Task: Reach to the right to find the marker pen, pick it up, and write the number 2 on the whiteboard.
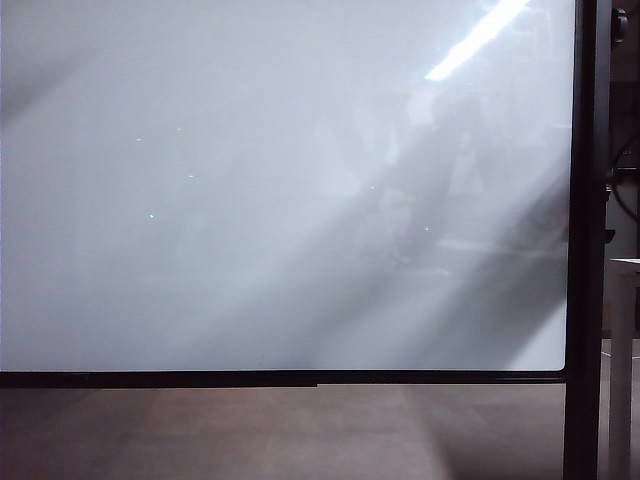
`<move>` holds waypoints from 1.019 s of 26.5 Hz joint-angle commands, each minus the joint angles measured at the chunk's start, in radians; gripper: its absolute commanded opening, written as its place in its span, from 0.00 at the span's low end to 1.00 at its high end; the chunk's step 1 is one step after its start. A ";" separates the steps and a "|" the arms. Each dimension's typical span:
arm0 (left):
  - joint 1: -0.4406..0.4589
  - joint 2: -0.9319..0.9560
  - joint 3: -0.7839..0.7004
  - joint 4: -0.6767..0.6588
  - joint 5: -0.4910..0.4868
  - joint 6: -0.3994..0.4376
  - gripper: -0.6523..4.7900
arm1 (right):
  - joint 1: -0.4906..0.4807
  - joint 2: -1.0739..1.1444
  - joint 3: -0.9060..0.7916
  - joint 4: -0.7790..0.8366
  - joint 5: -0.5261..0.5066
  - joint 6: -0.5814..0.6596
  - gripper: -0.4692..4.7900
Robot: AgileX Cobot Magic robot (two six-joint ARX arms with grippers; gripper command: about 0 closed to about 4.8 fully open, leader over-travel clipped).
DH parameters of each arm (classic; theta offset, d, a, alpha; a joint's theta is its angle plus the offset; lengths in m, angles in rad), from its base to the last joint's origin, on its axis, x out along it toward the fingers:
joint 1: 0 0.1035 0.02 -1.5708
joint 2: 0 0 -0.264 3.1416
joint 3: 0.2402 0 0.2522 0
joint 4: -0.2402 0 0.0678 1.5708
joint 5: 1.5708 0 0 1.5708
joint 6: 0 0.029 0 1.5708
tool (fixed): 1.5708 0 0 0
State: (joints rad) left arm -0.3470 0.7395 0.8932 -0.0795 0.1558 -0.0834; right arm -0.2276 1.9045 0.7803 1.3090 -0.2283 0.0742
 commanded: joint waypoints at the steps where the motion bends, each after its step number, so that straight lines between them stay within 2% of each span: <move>1: -0.001 -0.001 0.004 0.007 0.005 -0.003 0.11 | -0.020 -0.075 -0.012 0.000 0.022 0.004 0.19; 6: -0.001 -0.001 0.004 0.007 0.005 -0.003 0.11 | -0.066 -0.345 -0.114 -0.113 0.045 0.005 0.19; 12: -0.001 -0.002 0.004 0.006 0.006 -0.003 0.11 | -0.062 -0.845 -0.144 -0.488 0.049 0.005 0.19; 16: -0.001 -0.002 0.004 0.006 0.006 -0.003 0.11 | -0.047 -1.141 -0.142 -0.701 0.045 0.069 0.19; 20: -0.001 -0.002 0.004 0.006 0.006 -0.003 0.11 | 0.068 -1.254 -0.141 -0.786 0.045 0.085 0.19; 23: -0.001 -0.002 0.004 0.006 0.006 -0.003 0.11 | 0.222 -1.249 -0.140 -0.793 0.052 0.095 0.19; 27: -0.001 -0.002 0.004 0.006 0.008 -0.003 0.11 | 0.399 -1.212 -0.140 -0.796 0.137 0.093 0.19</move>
State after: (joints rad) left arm -0.3473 0.7395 0.8932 -0.0799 0.1566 -0.0834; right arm 0.1303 0.6804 0.6365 0.5007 -0.1375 0.1646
